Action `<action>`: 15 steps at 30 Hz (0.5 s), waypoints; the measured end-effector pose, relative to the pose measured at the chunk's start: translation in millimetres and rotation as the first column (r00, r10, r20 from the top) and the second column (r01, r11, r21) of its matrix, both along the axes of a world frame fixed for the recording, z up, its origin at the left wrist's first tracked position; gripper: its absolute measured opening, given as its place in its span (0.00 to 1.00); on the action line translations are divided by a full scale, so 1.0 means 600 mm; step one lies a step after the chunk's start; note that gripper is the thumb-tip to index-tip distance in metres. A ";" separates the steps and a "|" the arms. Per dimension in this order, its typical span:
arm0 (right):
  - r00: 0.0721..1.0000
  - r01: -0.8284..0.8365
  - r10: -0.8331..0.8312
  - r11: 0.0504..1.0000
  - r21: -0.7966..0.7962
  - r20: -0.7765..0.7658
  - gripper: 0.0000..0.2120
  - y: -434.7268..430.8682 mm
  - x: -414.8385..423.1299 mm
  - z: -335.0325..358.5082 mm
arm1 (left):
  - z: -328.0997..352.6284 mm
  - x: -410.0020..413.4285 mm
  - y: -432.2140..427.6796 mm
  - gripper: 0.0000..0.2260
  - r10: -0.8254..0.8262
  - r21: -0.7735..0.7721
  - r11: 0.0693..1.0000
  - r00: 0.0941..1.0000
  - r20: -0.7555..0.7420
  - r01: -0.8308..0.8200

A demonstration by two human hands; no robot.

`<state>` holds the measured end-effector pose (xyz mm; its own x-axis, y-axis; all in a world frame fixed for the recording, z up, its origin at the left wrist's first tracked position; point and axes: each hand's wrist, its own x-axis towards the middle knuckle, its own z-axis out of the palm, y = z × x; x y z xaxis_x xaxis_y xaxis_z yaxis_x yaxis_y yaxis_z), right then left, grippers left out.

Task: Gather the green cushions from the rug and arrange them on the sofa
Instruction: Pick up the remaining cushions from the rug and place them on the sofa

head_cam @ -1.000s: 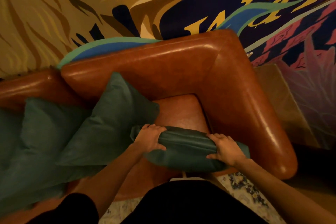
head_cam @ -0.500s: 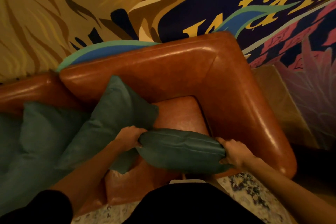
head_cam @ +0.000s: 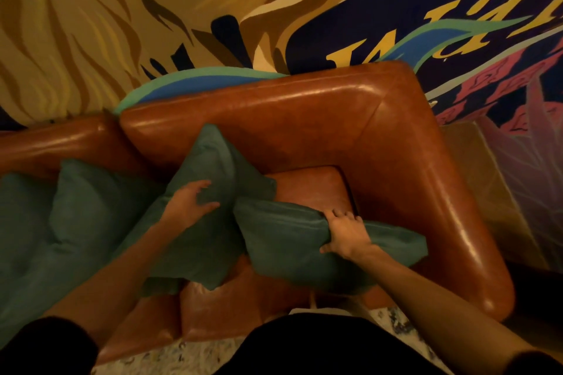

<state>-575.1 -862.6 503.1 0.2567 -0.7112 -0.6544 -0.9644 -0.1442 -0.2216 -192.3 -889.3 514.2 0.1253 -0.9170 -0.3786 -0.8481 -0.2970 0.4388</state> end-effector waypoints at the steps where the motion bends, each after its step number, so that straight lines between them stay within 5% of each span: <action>1: 1.000 0.010 -0.010 1.000 -0.009 -0.003 0.47 -0.006 -0.007 0.004 | -0.005 0.020 -0.007 0.32 0.060 -0.028 0.998 0.997 0.054 -0.058; 5: 0.998 0.057 -0.057 0.998 -0.031 -0.003 0.42 -0.012 -0.041 0.015 | -0.034 0.080 -0.010 0.48 0.249 0.141 0.951 0.953 0.170 -0.274; 8: 0.987 0.164 -0.163 0.983 -0.078 0.011 0.41 -0.022 -0.067 0.032 | -0.049 0.082 0.005 0.57 0.226 0.256 0.924 0.944 0.239 -0.285; 12: 0.951 0.310 -0.307 0.945 -0.105 0.041 0.36 -0.057 -0.093 0.060 | -0.038 0.068 0.016 0.54 0.149 0.297 0.916 0.915 0.376 -0.271; 15: 0.917 0.397 -0.391 0.911 -0.108 0.075 0.32 -0.099 -0.092 0.072 | -0.038 0.076 0.033 0.42 0.142 0.273 0.926 0.911 0.387 -0.260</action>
